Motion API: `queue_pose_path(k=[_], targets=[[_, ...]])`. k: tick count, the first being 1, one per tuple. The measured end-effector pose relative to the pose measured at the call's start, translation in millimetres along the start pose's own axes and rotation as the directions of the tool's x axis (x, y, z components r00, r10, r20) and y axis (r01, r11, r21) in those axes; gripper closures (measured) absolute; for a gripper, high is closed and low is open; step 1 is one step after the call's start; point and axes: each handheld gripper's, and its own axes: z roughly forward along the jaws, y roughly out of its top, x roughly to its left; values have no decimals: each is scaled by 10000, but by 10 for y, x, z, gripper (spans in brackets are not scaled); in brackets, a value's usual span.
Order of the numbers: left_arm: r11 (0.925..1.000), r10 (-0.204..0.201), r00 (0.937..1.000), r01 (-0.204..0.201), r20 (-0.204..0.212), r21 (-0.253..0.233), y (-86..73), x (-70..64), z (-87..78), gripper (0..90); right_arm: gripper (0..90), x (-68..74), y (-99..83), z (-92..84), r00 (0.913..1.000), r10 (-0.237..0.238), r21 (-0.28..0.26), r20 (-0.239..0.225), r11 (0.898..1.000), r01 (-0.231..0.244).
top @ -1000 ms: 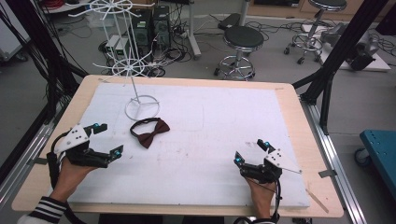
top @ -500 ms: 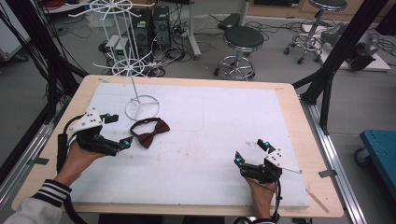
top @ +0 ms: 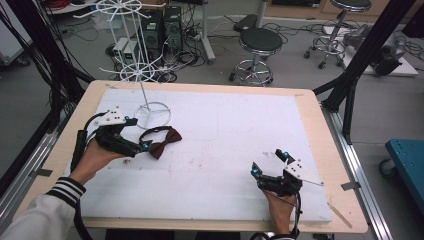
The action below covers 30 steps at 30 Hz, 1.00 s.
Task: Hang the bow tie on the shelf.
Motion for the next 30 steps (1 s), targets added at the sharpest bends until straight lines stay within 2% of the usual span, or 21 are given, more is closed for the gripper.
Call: queue_pose_path(k=[3,8,12,18,19,21,24,25,30], targets=[[9985,104,9999,-110,114,527,28,32,84,17,15,2,0,-3,10000,53,15,13,10000,-53],[9947,169,9996,-191,228,1014,96,59,216,17,15,2,0,-3,10000,82,-8,-12,10000,-82],[9882,226,9992,-274,335,1509,135,66,330,17,15,1,-1,-7,9999,117,15,-17,9999,-117],[9802,216,9985,-312,512,1955,198,68,490,17,15,0,-1,-7,9999,118,-5,-44,9999,-118],[9813,226,9986,-313,475,1900,204,66,517,17,15,-3,-2,-8,10000,93,-18,-17,10000,-93],[9752,250,9984,-356,511,2186,215,74,577,17,15,-3,-2,-9,9999,115,-20,-30,9999,-115],[9714,189,9986,-298,484,2355,218,82,667,17,15,-4,-2,-10,9999,126,-54,-19,9999,-126],[9680,270,9984,-386,501,2478,222,90,691,17,15,-4,-2,-10,9999,126,-54,-19,9999,-126],[9576,180,9985,-322,521,2862,220,92,807,17,15,-7,-3,-10,9999,134,-77,-46,9999,-134]])
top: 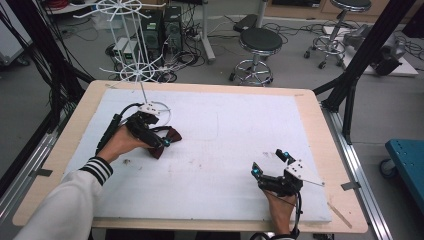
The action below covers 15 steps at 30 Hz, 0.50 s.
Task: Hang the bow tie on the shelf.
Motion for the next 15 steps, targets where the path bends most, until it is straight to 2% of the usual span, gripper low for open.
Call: queue_pose_path(k=[4,7,15], targets=[[9990,-129,9998,123,118,440,-8,10,99,17,15,0,-1,-3,10000,51,12,8,10000,-51],[9953,-46,9997,22,240,963,-27,24,173,17,15,-2,0,-4,10000,52,18,-26,10000,-52],[9866,-356,9992,324,172,1600,-69,53,301,17,15,-4,-1,-7,9999,100,1,-24,9999,-100]])
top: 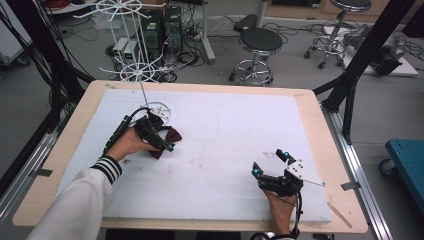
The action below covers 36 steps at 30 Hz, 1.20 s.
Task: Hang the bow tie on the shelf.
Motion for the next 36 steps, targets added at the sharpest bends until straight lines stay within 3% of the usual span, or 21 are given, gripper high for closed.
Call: queue_pose_path(k=[5,10,17,20,21,23,26,30,36], targets=[[9995,-93,9999,96,-99,314,-10,20,44,26,15,0,-1,0,10000,13,-9,-5,10000,-13],[9990,-108,9996,120,-279,434,-8,22,45,164,15,0,-1,-1,10000,22,-19,10,10000,-22],[9951,-201,9991,236,-376,958,-19,37,82,246,15,-2,-1,2,10000,-37,-44,13,10000,37],[9916,-214,9995,243,-247,1270,-28,53,100,315,15,-1,-1,2,10000,-24,-32,5,10000,24],[9904,-245,9995,270,-206,1357,-33,55,106,405,15,1,-1,1,10000,-18,-21,14,10000,18],[9895,-345,9987,393,-366,1393,-33,55,99,444,15,2,-1,2,10000,-17,-29,11,10000,17],[9895,-225,9991,273,-350,1418,-33,61,71,663,15,1,-1,2,10000,-17,-27,8,10000,17],[9877,-157,9983,241,-559,1546,-25,38,63,747,15,1,-1,2,10000,-20,-28,11,10000,20],[9883,-59,9977,161,-672,1516,-20,20,60,764,15,1,-1,3,10000,-35,-34,12,10000,35]])
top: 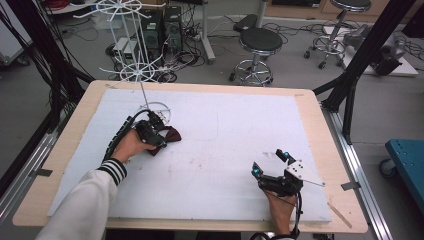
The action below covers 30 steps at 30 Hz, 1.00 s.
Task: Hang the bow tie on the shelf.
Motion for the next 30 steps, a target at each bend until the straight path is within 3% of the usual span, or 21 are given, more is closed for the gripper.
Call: queue_pose_path(k=[6,15,23,30], targets=[[9997,-31,10000,32,47,-236,1,-20,-45,767,15,-1,0,-1,10000,-3,1,1,10000,3],[9943,345,9994,-338,54,-1007,17,-150,-236,768,15,1,0,-1,10000,-5,2,1,10000,5],[9849,427,9991,-419,15,-1679,-47,-198,-431,768,15,4,0,-2,10000,21,14,7,10000,-21],[9733,229,9997,-217,26,-2287,-156,-208,-587,768,15,3,0,-1,10000,-1,-2,7,10000,1]])
